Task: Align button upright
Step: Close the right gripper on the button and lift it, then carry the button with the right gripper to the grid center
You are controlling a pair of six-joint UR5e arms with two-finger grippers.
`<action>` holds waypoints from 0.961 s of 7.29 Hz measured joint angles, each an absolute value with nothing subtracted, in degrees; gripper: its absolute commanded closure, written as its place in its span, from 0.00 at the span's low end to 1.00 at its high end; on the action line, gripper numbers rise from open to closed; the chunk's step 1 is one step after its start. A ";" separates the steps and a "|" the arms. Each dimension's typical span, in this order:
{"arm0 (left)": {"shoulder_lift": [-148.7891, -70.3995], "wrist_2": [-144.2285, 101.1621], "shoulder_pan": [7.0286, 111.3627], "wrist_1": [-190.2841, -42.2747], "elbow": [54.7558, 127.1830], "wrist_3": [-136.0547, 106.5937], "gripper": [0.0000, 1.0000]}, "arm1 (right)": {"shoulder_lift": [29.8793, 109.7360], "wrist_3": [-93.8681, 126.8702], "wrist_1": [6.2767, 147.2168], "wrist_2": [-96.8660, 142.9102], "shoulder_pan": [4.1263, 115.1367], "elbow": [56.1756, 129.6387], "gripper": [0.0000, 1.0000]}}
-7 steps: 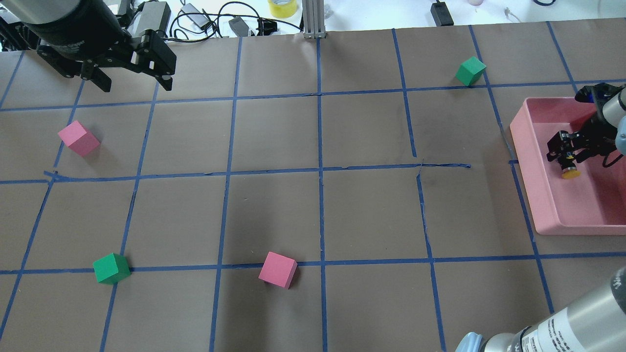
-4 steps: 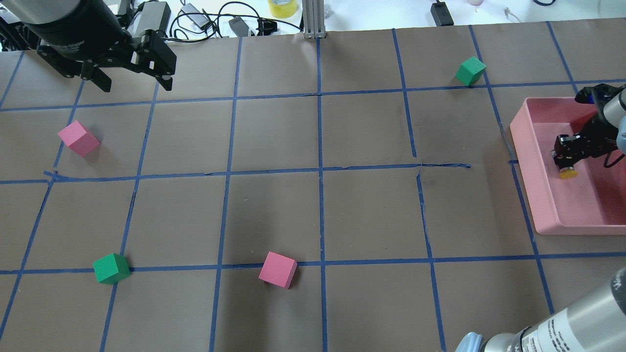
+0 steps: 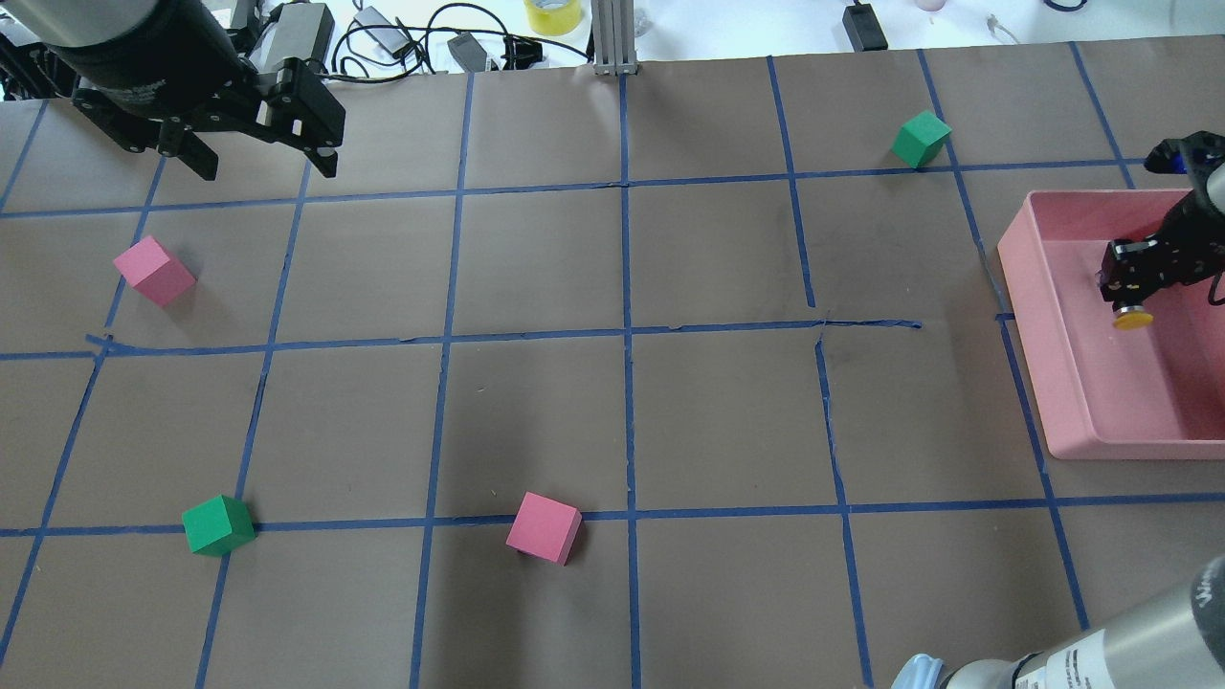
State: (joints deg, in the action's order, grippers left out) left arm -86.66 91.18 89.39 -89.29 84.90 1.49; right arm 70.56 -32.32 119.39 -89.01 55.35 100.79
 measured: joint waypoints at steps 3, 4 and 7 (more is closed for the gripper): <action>-86.66 91.18 89.39 -89.30 84.90 1.49 0.00 | 74.48 -27.27 109.22 -88.79 63.36 91.77 1.00; -86.65 91.20 89.39 -89.30 84.90 1.49 0.00 | 75.36 -22.98 107.65 -88.66 68.10 90.10 1.00; -86.65 91.19 89.39 -89.30 84.90 1.53 0.00 | 76.38 -0.69 107.53 -86.79 86.49 88.87 1.00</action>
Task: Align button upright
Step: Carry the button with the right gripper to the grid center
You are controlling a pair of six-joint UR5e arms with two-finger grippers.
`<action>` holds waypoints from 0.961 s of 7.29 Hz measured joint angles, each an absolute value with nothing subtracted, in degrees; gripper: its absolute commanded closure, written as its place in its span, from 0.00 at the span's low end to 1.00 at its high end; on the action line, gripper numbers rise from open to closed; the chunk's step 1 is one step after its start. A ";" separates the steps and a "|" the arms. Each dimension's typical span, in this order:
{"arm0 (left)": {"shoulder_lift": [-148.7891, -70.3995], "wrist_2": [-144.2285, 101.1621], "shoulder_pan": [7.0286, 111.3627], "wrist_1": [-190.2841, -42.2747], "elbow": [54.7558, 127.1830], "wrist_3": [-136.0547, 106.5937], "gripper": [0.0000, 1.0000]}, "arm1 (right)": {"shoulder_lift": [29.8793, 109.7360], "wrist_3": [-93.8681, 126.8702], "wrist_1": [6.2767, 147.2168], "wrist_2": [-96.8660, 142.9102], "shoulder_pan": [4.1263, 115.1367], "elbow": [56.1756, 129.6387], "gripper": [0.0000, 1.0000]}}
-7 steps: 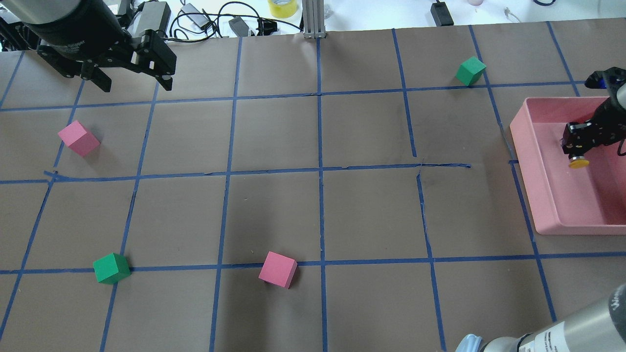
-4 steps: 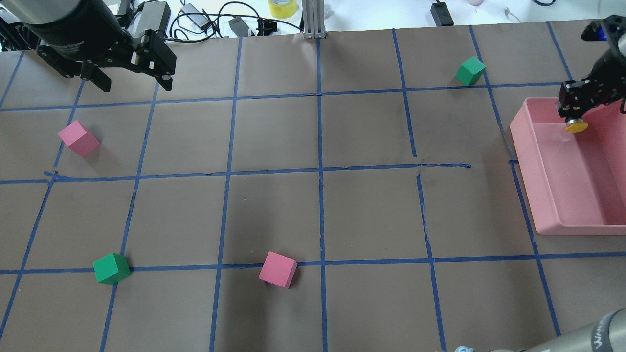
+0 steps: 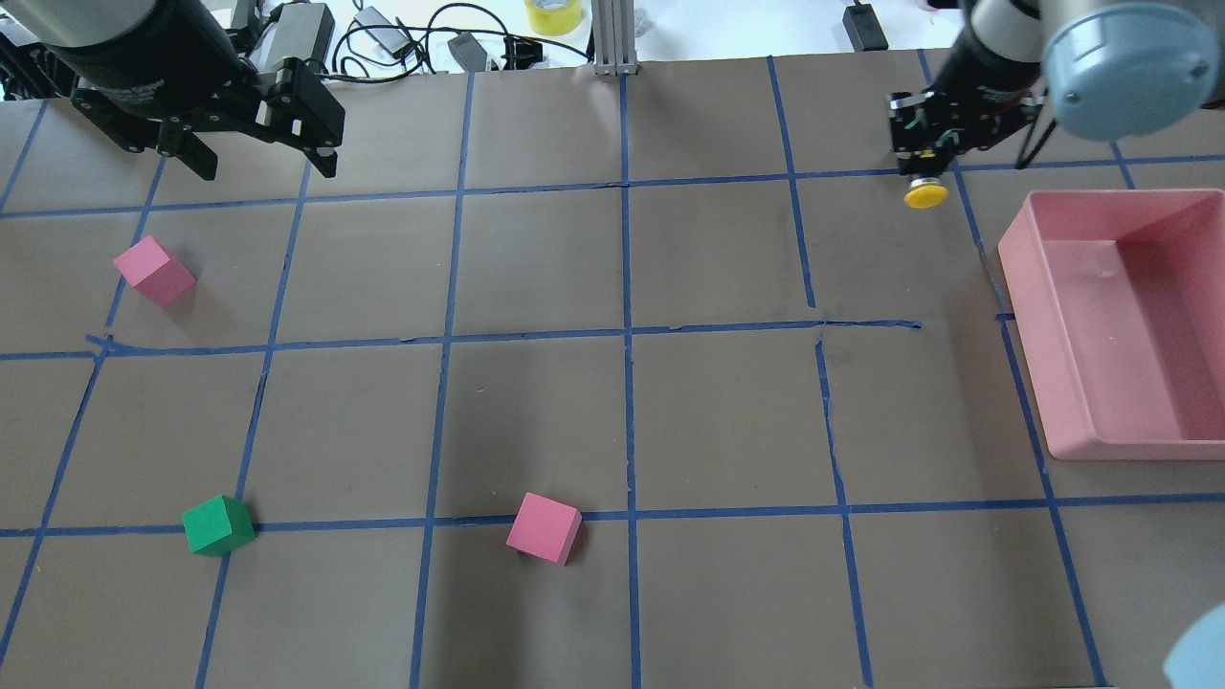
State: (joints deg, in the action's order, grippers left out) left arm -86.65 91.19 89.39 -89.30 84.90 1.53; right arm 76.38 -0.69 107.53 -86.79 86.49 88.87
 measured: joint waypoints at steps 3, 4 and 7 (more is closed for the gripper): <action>-86.66 91.14 89.39 -89.30 84.90 1.50 0.00 | 71.28 21.83 114.68 -83.36 103.11 89.51 1.00; -86.66 91.16 89.39 -89.30 84.90 1.50 0.00 | 68.86 25.05 117.20 -83.16 106.59 89.60 1.00; -86.66 91.19 89.39 -89.30 84.90 1.49 0.00 | 62.74 26.78 125.93 -82.76 110.23 92.03 1.00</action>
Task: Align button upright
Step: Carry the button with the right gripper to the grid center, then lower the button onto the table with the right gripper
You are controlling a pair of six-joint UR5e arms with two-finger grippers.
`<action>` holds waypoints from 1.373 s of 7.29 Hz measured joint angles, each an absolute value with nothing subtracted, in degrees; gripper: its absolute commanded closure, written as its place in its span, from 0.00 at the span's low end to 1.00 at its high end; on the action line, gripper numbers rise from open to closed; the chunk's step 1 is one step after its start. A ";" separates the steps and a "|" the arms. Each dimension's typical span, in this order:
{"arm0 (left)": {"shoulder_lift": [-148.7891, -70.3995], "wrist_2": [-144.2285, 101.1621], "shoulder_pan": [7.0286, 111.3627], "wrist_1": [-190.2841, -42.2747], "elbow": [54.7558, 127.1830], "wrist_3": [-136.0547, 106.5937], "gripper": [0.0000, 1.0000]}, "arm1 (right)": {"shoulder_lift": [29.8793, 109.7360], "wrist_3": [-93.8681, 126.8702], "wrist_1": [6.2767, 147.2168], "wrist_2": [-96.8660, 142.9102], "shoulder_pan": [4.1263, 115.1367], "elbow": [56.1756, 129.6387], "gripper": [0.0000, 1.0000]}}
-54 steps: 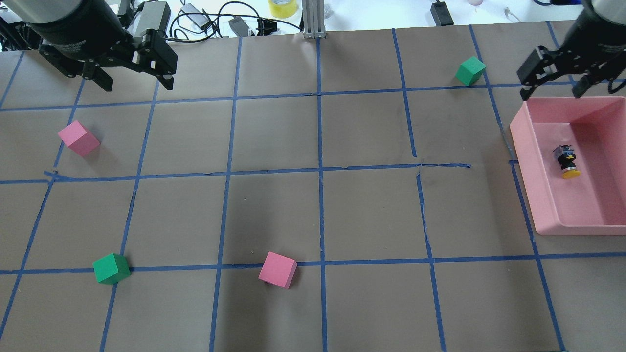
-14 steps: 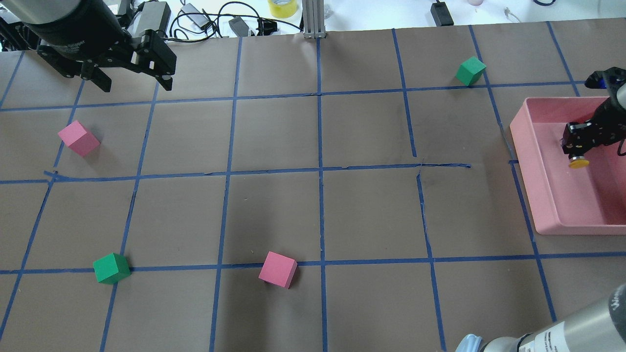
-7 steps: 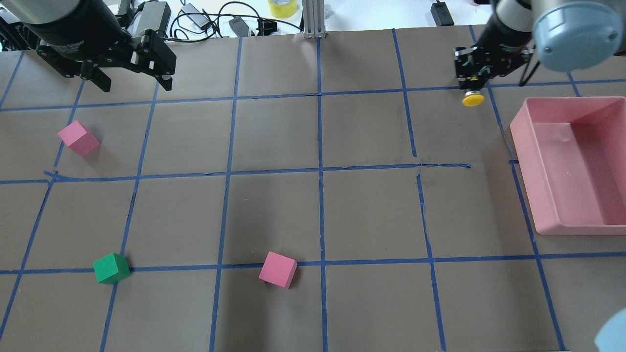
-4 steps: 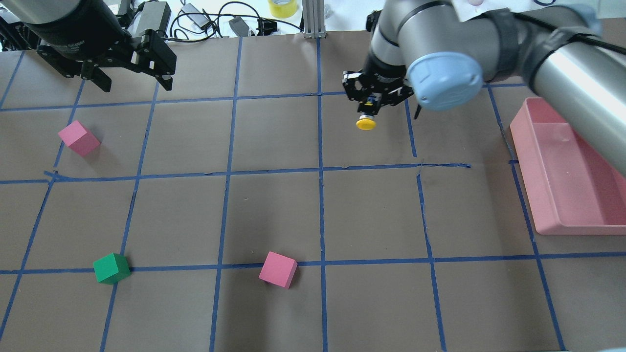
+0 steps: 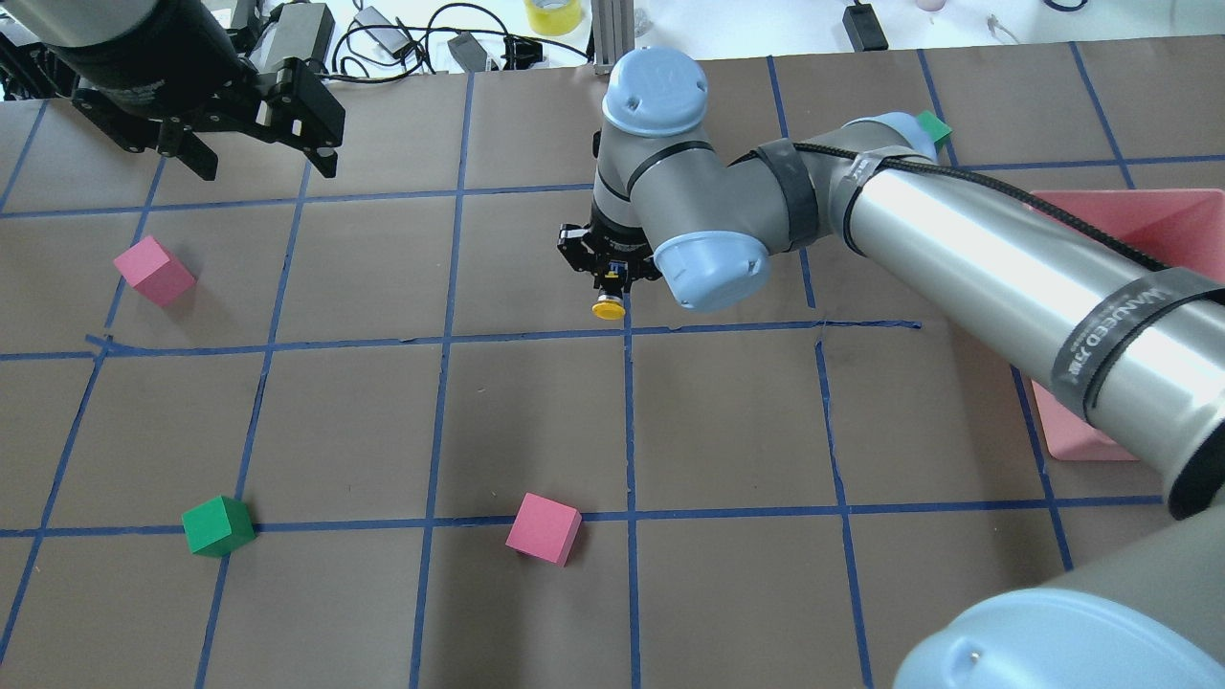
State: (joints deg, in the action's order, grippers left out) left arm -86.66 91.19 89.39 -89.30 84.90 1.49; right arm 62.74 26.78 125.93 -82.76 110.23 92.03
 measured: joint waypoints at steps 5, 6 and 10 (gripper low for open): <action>-86.66 91.14 89.36 -89.30 84.90 1.53 0.00 | 59.72 24.94 128.98 -84.04 111.11 94.05 1.00; -86.66 91.14 89.37 -89.30 84.90 1.52 0.00 | 59.71 24.24 129.03 -85.02 111.25 94.86 1.00; -86.66 91.07 89.34 -89.30 84.90 1.57 0.00 | 59.63 22.04 130.75 -86.95 112.56 95.99 1.00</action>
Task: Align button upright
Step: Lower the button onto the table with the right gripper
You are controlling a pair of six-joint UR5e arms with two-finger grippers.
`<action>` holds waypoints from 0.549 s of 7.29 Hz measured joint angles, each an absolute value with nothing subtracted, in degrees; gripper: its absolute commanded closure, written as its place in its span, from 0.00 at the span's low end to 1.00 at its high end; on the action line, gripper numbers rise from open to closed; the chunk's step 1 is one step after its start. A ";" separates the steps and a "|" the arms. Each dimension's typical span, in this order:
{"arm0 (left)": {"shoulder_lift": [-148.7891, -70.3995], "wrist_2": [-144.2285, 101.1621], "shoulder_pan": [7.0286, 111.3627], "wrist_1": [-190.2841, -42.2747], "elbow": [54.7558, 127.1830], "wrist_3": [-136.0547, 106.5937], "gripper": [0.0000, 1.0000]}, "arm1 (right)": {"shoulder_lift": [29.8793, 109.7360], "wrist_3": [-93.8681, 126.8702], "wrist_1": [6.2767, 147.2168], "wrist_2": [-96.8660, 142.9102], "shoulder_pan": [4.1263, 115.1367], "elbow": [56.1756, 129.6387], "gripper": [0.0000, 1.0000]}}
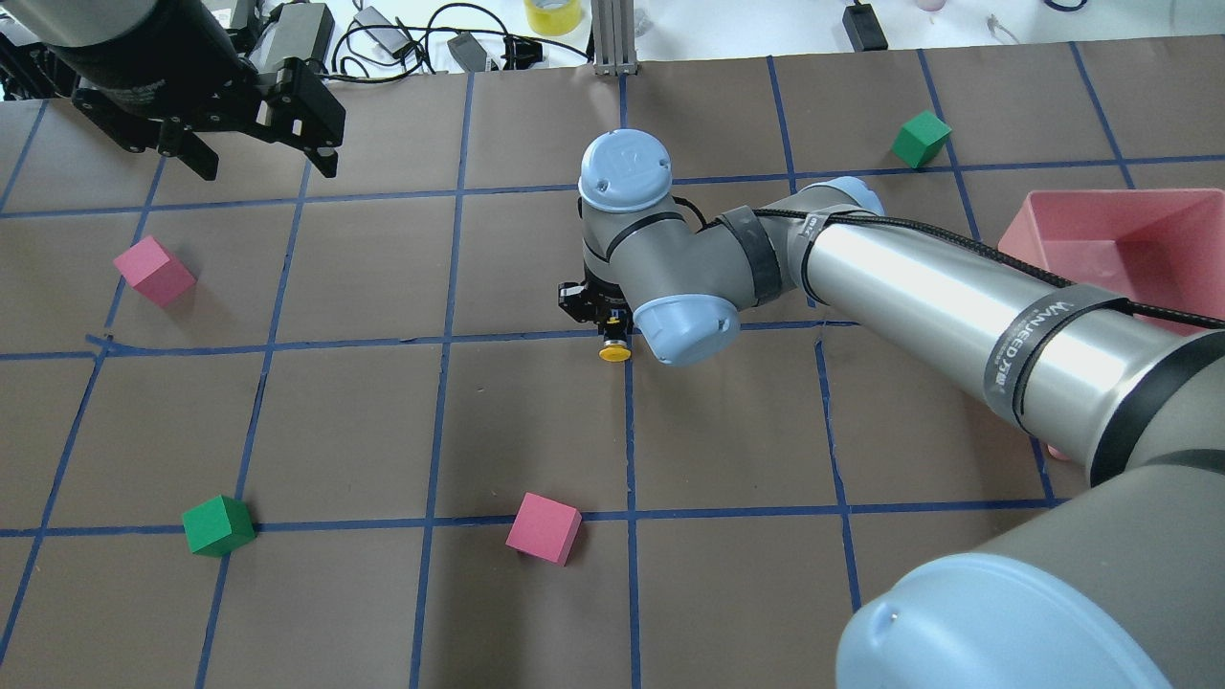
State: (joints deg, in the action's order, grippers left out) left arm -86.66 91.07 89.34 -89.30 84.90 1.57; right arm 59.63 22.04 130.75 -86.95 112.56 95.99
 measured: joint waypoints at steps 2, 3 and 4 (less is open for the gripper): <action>-86.66 91.15 89.31 -89.28 84.90 1.58 0.00 | 59.59 21.30 131.01 -86.54 112.65 96.15 0.89; -86.66 91.15 89.30 -89.26 84.90 1.58 0.00 | 59.59 21.12 131.03 -86.37 112.67 96.27 0.87; -86.71 91.06 89.30 -89.26 84.90 1.58 0.00 | 59.56 21.05 131.15 -86.41 112.67 96.69 0.80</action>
State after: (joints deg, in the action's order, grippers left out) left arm -86.71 91.06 89.30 -89.26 84.90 1.58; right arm 59.56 21.05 131.15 -86.41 112.67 96.69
